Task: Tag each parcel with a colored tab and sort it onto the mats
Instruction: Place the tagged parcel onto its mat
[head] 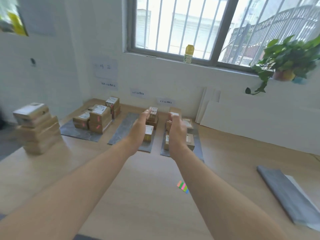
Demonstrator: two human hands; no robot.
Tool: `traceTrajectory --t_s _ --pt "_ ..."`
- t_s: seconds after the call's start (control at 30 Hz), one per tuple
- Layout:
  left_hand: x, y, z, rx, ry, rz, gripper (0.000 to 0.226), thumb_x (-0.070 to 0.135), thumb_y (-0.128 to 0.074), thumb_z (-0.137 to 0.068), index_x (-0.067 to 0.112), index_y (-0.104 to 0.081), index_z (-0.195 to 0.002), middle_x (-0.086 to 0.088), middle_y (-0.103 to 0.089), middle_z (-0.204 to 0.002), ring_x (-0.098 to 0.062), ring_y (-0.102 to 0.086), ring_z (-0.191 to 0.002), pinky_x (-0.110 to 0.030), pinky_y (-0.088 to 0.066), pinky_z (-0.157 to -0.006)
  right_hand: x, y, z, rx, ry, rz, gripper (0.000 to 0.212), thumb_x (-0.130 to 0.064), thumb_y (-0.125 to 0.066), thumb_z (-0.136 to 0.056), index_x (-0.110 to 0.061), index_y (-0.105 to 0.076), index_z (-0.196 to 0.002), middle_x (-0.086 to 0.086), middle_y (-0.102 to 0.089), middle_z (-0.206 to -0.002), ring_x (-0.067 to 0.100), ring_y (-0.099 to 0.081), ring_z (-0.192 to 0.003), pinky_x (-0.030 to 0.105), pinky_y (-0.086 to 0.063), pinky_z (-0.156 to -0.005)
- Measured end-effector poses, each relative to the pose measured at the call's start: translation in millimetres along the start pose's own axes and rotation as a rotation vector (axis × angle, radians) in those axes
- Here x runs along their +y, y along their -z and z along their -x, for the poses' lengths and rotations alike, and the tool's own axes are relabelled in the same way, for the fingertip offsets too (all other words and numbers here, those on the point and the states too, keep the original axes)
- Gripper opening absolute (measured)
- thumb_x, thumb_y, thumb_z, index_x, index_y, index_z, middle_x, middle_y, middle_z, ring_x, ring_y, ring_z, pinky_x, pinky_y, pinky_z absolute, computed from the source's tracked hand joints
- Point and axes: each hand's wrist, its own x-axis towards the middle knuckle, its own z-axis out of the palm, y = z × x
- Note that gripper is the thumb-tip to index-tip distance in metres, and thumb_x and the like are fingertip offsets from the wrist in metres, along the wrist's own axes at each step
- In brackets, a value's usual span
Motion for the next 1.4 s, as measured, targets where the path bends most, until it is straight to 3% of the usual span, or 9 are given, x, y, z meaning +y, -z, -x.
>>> traceTrajectory --t_s 0.1,0.23,0.37,0.47,0.67,0.97,1.17,1.27,1.4 --pt "10.8 33.7 17.4 0.048 0.005 -0.005 0.047 0.055 -0.028 -0.102 0.045 -0.044 -0.145 0.019 -0.040 -0.151 -0.011 -0.032 -0.142 -0.047 -0.019 -0.122 -0.4 -25.4 19.5 -0.056 0.037 0.009 0.028 -0.030 -0.050 -0.102 -0.018 -0.073 -0.111 0.001 -0.071 -0.106 0.011 -0.061 -0.107 0.024 -0.043 -0.083" --pt "8.3 89.3 22.0 0.094 0.024 -0.080 0.044 0.081 -0.031 -0.077 0.077 -0.048 -0.117 0.029 -0.041 -0.150 -0.016 -0.033 -0.141 -0.051 -0.024 -0.118 6.6 -66.1 40.2 -0.105 0.090 0.030 0.029 -0.037 -0.050 -0.098 -0.031 -0.073 -0.114 -0.016 -0.070 -0.116 0.005 -0.060 -0.116 0.025 -0.043 -0.093" --pt "16.4 138.0 38.9 0.152 -0.015 -0.037 0.054 0.072 -0.033 -0.083 0.059 -0.048 -0.134 0.016 -0.039 -0.155 -0.014 -0.039 -0.135 -0.040 -0.033 -0.109 15.9 -118.8 57.4 -0.134 0.098 0.010 0.029 -0.037 -0.052 -0.098 -0.027 -0.073 -0.116 -0.010 -0.070 -0.119 0.011 -0.060 -0.119 0.034 -0.046 -0.106" --pt "13.7 190.2 37.6 0.151 0.003 -0.016 0.051 0.057 -0.026 -0.101 0.046 -0.038 -0.149 0.015 -0.032 -0.159 -0.015 -0.031 -0.146 -0.045 -0.022 -0.121 27.7 -169.1 67.8 -0.160 0.079 -0.002 0.026 -0.038 -0.053 -0.098 -0.030 -0.073 -0.112 -0.012 -0.070 -0.118 0.013 -0.060 -0.120 0.039 -0.046 -0.110" --pt "17.3 301.6 31.8 0.206 0.004 -0.022 0.049 0.052 -0.026 -0.103 0.041 -0.040 -0.148 0.011 -0.032 -0.160 -0.018 -0.025 -0.148 -0.044 -0.019 -0.122 49.8 -280.5 84.4 -0.214 0.048 -0.082 0.025 -0.023 -0.047 -0.106 -0.021 -0.071 -0.111 -0.011 -0.066 -0.093 0.009 -0.059 -0.087 0.015 -0.046 -0.074" --pt "12.7 449.9 8.0 0.329 0.076 -0.010 0.047 0.053 -0.029 -0.103 0.041 -0.044 -0.146 0.008 -0.038 -0.156 -0.016 -0.032 -0.145 -0.044 -0.025 -0.119 98.0 -423.6 82.1 -0.271 -0.009 -0.051 0.028 -0.032 -0.050 -0.101 -0.022 -0.074 -0.113 -0.010 -0.071 -0.110 0.009 -0.062 -0.109 0.029 -0.045 -0.099" --pt "-9.1 507.5 -30.0 0.438 0.146 0.037 0.046 0.051 -0.025 -0.103 0.038 -0.047 -0.142 0.014 -0.048 -0.142 -0.013 -0.051 -0.117 -0.034 -0.034 -0.106 138.7 -490.1 43.8 -0.304 -0.086 -0.036 0.027 -0.029 -0.051 -0.103 -0.019 -0.072 -0.118 -0.010 -0.070 -0.114 0.012 -0.061 -0.117 0.022 -0.044 -0.090" --pt "-23.2 537.7 -56.1 0.496 0.184 0.036 0.052 0.054 -0.027 -0.101 0.038 -0.044 -0.148 0.009 -0.041 -0.154 -0.025 -0.037 -0.141 -0.042 -0.029 -0.117 159.9 -519.9 18.0 -0.346 -0.151 -0.011 0.027 -0.029 -0.050 -0.103 -0.022 -0.072 -0.116 -0.011 -0.070 -0.113 0.009 -0.061 -0.113 0.022 -0.045 -0.085" --pt "-36.9 573.3 -90.0 0.551 0.195 0.028 0.052 0.055 -0.026 -0.102 0.038 -0.044 -0.148 0.008 -0.040 -0.157 -0.029 -0.030 -0.147 -0.048 -0.024 -0.121 178.7 -557.1 -10.8 -0.381 -0.196 -0.011 0.024 -0.026 -0.049 -0.104 -0.022 -0.071 -0.114 -0.015 -0.068 -0.109 0.006 -0.060 -0.109 0.021 -0.045 -0.087"
